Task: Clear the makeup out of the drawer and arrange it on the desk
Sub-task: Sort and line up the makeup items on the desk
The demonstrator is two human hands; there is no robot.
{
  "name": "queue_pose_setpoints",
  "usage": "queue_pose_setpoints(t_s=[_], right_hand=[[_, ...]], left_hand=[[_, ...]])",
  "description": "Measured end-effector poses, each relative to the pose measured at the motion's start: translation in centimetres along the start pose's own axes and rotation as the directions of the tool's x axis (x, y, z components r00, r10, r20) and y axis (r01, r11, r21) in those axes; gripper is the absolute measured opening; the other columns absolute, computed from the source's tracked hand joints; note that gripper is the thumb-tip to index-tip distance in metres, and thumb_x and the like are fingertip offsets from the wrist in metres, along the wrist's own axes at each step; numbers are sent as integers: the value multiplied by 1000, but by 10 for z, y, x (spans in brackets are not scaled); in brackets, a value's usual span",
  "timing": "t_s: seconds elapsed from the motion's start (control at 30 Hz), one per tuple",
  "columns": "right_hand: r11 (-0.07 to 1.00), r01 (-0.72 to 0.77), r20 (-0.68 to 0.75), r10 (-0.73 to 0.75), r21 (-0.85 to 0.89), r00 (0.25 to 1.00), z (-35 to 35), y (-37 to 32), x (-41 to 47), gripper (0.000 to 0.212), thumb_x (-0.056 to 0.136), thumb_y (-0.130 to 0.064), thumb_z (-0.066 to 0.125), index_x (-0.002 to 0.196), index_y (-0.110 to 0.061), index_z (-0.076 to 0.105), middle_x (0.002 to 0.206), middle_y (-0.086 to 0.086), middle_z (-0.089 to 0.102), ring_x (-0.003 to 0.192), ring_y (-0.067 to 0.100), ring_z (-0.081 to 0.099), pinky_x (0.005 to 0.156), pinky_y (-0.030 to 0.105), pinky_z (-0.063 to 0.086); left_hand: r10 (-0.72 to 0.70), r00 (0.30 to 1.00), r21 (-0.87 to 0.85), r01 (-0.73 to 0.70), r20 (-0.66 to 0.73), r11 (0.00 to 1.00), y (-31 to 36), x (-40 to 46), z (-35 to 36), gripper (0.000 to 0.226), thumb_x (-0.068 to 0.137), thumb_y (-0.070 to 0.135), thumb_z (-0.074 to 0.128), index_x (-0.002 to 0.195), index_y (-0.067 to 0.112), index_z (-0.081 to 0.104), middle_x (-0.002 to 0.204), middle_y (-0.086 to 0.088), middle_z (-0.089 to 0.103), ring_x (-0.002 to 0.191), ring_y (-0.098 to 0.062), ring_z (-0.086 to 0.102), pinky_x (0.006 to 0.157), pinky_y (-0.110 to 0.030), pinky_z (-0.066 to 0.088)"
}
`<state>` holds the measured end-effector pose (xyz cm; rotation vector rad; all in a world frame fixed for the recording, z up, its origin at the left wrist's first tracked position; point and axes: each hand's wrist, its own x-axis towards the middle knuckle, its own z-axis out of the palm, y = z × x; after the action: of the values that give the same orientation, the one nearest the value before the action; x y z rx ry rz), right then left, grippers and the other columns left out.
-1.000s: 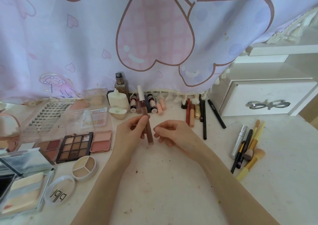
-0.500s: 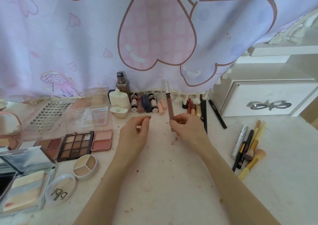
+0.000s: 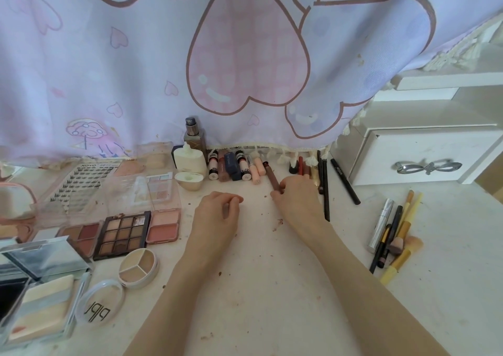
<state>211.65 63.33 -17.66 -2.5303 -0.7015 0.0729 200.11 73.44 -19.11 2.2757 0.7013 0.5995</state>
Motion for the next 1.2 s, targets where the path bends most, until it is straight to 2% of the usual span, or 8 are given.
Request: queue_pose_setpoints(t_s=[0.13, 0.33, 0.5, 0.63, 0.87, 1.0, 1.13, 1.2], right_hand=[[996, 49, -25, -47, 76, 999, -1, 3, -1, 23, 93, -18, 52, 105, -4, 66, 103, 11, 63, 82, 16, 38, 61, 22, 20], [994, 63, -90, -55, 93, 994, -13, 14, -6, 23, 93, -18, 52, 107, -8, 69, 105, 8, 66, 97, 22, 58, 85, 29, 43], [999, -14, -263, 25, 44, 965, -23, 34, 2, 22, 92, -16, 53, 103, 1, 61, 106, 16, 54, 93, 29, 52, 78, 32, 40], [996, -81, -240, 73, -27, 968, -22, 41, 10, 31, 95, -27, 50, 102, 3, 55, 108, 21, 53, 101, 36, 50, 88, 40, 42], [986, -160, -246, 145, -41, 958, -17, 48, 18, 44, 95, -36, 47, 109, 6, 51, 111, 24, 54, 103, 38, 52, 83, 41, 44], [978, -198, -213, 180, -64, 960, -21, 51, 21, 37, 94, -27, 46, 111, 6, 50, 111, 23, 54, 103, 37, 53, 81, 41, 45], [973, -220, -210, 201, -74, 957, -23, 57, 19, 25, 91, -18, 48, 102, 3, 55, 93, 17, 52, 82, 29, 53, 63, 32, 38], [970, -214, -218, 185, -114, 958, -22, 58, 19, 20, 91, -12, 47, 102, 2, 54, 100, 18, 56, 83, 28, 52, 64, 30, 37]], left_hand=[[10, 1000, -1, -10, 7, 1000, -2, 1, 1, 25, 95, 16, 45, 102, 17, 69, 105, 4, 59, 92, -3, 44, 71, -8, 27], [75, 997, 67, -77, 31, 995, -7, 1, 3, 24, 94, 17, 48, 108, 14, 68, 113, 1, 58, 102, -9, 47, 83, -9, 24], [164, 979, 190, -184, 118, 964, -16, -1, 9, 31, 93, 19, 50, 122, 13, 60, 131, -4, 52, 123, -20, 43, 108, -27, 25], [176, 976, 200, -198, 126, 960, -16, 0, 8, 33, 94, 20, 48, 124, 14, 58, 134, -4, 50, 125, -19, 41, 111, -33, 25], [188, 975, 191, -208, 120, 959, -18, 0, 9, 33, 94, 22, 48, 125, 17, 57, 135, -1, 49, 127, -17, 39, 111, -28, 23], [186, 975, 186, -207, 125, 961, -19, 0, 9, 33, 94, 22, 48, 125, 16, 58, 134, -2, 49, 127, -18, 39, 111, -32, 24], [182, 975, 184, -204, 128, 962, -19, 0, 10, 32, 94, 21, 48, 125, 16, 57, 135, -2, 48, 128, -18, 39, 112, -34, 24], [179, 975, 194, -203, 134, 960, -19, 1, 10, 33, 94, 22, 47, 126, 17, 57, 135, -1, 48, 128, -17, 38, 112, -34, 24]])
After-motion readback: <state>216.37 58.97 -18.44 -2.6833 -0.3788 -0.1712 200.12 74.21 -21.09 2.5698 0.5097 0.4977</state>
